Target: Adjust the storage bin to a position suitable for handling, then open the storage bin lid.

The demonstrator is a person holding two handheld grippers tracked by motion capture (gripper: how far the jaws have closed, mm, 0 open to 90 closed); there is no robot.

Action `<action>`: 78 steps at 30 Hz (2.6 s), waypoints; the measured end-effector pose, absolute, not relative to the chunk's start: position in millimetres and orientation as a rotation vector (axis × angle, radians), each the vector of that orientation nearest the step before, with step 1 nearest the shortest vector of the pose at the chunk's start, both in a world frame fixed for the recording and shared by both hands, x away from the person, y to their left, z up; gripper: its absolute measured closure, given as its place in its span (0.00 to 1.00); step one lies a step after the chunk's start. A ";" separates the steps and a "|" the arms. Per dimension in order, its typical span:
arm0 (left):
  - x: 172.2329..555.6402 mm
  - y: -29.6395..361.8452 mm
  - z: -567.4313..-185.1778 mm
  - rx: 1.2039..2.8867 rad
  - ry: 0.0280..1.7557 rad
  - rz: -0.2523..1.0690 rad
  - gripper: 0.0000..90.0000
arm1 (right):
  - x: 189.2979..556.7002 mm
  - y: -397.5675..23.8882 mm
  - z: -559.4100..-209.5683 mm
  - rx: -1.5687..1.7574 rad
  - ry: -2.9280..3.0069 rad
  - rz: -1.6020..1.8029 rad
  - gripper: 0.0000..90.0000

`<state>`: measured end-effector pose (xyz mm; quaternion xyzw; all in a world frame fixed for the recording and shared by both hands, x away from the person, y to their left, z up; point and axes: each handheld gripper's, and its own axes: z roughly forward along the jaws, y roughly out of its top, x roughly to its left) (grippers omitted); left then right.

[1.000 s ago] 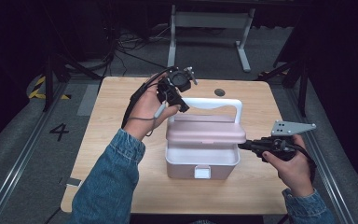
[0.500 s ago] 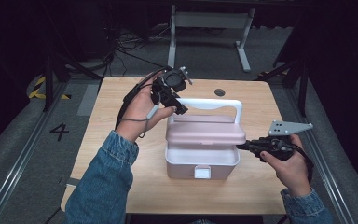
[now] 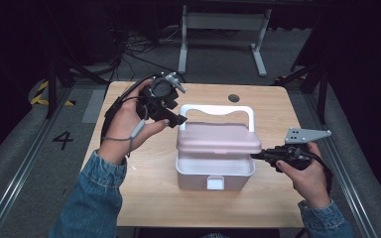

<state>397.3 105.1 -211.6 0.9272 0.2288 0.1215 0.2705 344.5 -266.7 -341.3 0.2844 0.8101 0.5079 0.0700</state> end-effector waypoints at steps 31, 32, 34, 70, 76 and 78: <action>362.3 158.6 -309.2 2.221 0.701 0.278 0.42 | 347.2 -265.6 -338.4 0.900 2.408 1.566 1.00; 361.7 157.9 -310.6 2.220 0.701 0.278 0.41 | 347.2 -265.5 -338.0 0.902 2.406 1.566 1.00; 360.4 155.1 -314.2 2.227 0.696 0.284 0.41 | 347.3 -265.4 -337.7 0.904 2.404 1.567 1.00; 356.7 106.6 -307.6 2.159 0.503 0.477 0.35 | 346.7 -268.2 -333.6 0.921 2.386 1.626 0.97; 358.7 105.4 -304.6 2.157 0.512 0.510 0.38 | 345.8 -272.7 -332.2 0.950 2.369 1.638 0.91; 359.7 106.1 -302.1 2.146 0.516 0.528 0.41 | 345.5 -275.0 -331.7 0.953 2.359 1.642 0.91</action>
